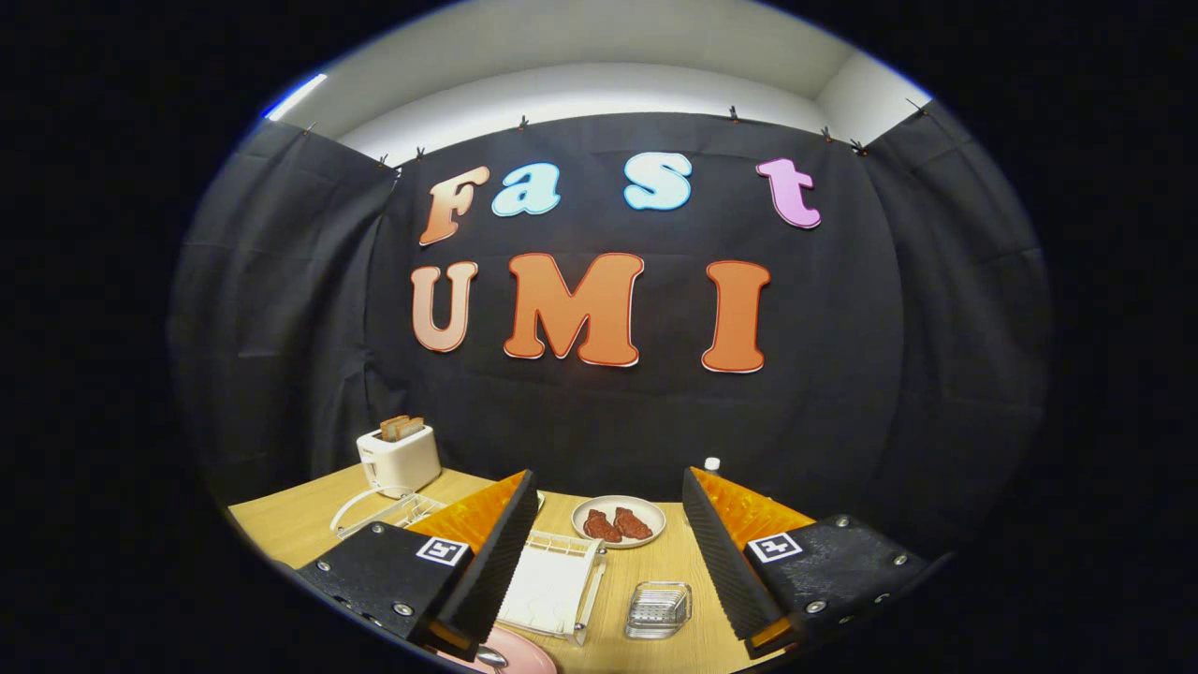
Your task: Take the plate from the dish rack, then take the spoon from the basket and place it into the plate.
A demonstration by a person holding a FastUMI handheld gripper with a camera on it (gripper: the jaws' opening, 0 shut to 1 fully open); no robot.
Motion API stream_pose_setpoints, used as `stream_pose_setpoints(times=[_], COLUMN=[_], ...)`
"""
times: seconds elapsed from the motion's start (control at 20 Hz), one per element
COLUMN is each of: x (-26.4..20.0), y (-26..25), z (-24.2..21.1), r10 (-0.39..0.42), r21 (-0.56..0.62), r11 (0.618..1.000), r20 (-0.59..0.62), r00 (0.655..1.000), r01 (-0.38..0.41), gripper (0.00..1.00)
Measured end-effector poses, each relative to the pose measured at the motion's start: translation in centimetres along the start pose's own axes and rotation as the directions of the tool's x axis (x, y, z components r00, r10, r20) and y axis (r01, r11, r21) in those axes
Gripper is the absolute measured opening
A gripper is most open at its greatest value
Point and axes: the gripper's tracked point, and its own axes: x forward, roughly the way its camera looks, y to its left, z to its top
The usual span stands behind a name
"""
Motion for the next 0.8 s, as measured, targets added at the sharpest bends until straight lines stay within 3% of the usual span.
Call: stream_pose_setpoints(times=[0.8], x=[0.4], y=[0.2], z=[2.4], r10=[-0.019], r21=[-0.014], r11=[1.000], r20=[0.109], r00=[0.994], r01=[0.020], gripper=[0.93])
